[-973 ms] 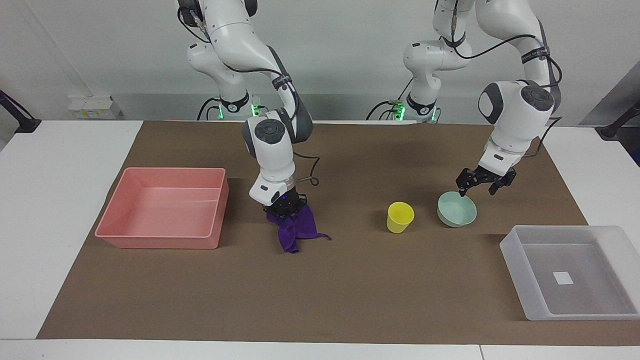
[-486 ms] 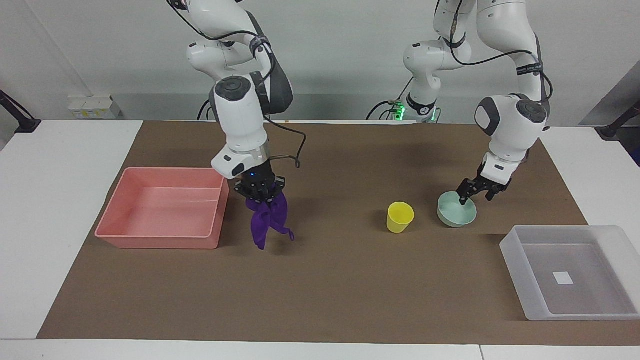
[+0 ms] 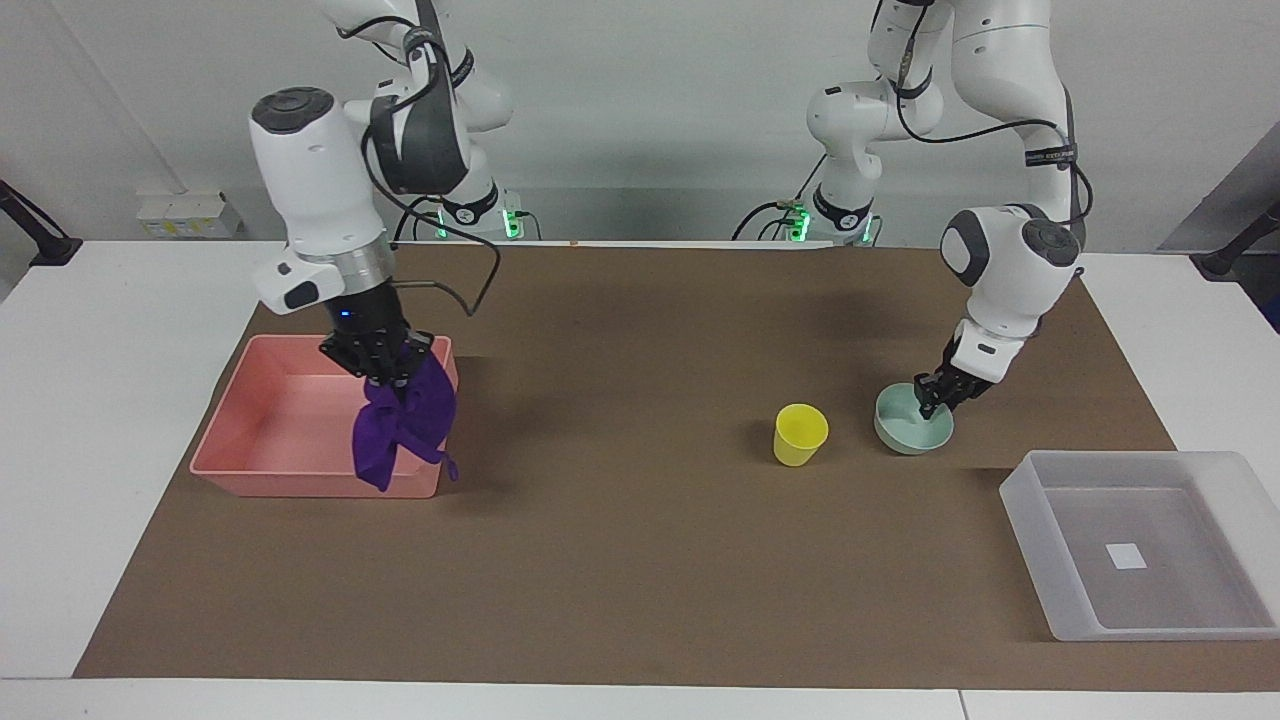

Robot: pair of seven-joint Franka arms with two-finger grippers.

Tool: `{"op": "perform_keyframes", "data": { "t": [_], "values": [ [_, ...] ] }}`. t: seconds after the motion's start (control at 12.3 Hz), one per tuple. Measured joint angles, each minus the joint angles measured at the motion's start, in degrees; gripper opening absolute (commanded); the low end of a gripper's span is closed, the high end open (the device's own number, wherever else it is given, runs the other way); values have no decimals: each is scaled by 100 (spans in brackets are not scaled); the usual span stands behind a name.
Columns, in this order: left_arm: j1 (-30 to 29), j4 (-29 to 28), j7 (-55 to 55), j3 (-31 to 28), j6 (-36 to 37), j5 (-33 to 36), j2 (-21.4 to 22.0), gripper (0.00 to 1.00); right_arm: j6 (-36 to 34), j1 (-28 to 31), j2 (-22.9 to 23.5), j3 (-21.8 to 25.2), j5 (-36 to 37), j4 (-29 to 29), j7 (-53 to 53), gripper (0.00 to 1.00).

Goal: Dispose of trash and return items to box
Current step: 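Carry the cloth into the pink bin while the left gripper grasps the bowl, then release the cloth in the bin while the left gripper places the bowl in the box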

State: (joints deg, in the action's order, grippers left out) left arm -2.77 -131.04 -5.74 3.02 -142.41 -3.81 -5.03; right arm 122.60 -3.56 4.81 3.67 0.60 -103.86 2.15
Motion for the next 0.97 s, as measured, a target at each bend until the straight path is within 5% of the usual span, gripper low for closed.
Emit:
{"op": "perform_keyframes", "data": {
  "t": [0.24, 0.57, 0.89, 0.97],
  "values": [
    [12, 242, 0, 44, 380, -26, 162, 0, -2, 637, 17, 3, 0, -334, -662, 0],
    [-2, 1574, 1, 7, 1605, -26, 217, 0, 19, 921, 18, -4, 0, -940, -974, 0],
    [-275, 3005, 8, -32, 1871, -26, -440, 0, 908, 924, 130, -17, 0, -1570, -974, 0],
    [-412, 3404, 15, -38, 1951, -26, -663, 0, 1071, 924, 198, -17, 0, -1641, -964, 10]
  ]
}}
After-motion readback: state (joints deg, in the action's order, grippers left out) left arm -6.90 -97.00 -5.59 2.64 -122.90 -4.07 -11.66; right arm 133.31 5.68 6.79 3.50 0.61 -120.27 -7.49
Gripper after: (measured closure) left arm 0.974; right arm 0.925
